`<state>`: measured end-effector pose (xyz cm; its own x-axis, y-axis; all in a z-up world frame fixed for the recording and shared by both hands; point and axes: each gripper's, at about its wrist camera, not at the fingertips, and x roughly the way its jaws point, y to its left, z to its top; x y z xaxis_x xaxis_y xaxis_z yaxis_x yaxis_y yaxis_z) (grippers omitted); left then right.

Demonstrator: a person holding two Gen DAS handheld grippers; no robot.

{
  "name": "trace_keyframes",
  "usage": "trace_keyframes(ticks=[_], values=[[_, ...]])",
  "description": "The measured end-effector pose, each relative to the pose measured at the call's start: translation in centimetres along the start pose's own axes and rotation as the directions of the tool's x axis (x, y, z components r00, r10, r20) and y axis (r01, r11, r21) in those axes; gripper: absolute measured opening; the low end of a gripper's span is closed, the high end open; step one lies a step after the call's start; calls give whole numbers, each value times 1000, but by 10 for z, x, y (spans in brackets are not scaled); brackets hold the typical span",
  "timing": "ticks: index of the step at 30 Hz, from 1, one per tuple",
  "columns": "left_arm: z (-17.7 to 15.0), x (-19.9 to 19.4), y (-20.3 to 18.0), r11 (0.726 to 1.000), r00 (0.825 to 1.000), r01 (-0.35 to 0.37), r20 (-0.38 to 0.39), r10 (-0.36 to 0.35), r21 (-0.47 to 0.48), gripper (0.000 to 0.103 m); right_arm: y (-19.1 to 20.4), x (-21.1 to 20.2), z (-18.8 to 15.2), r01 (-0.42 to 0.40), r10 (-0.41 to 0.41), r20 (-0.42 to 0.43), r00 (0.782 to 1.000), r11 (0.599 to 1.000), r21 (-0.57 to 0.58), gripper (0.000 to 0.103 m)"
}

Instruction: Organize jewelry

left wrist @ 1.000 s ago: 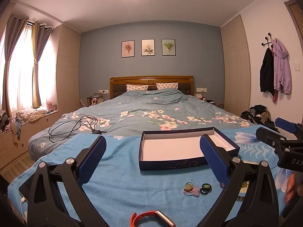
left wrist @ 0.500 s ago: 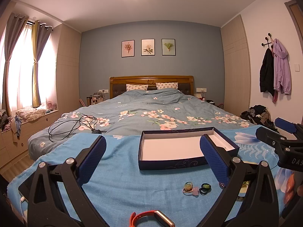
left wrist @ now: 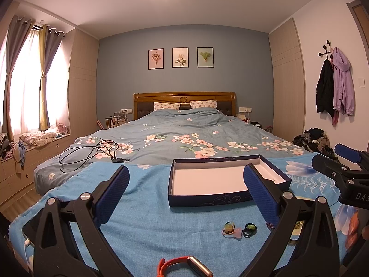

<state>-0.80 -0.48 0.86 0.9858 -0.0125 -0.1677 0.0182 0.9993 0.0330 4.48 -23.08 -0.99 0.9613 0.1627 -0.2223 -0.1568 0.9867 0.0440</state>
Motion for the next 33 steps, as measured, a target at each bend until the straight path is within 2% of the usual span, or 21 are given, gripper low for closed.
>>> trace_keyframes(ticks=[33], values=[[0, 0, 0, 1000, 1000, 0, 0, 0, -4, 97, 1, 1, -1, -7, 7, -5, 1000, 1000, 8, 96]])
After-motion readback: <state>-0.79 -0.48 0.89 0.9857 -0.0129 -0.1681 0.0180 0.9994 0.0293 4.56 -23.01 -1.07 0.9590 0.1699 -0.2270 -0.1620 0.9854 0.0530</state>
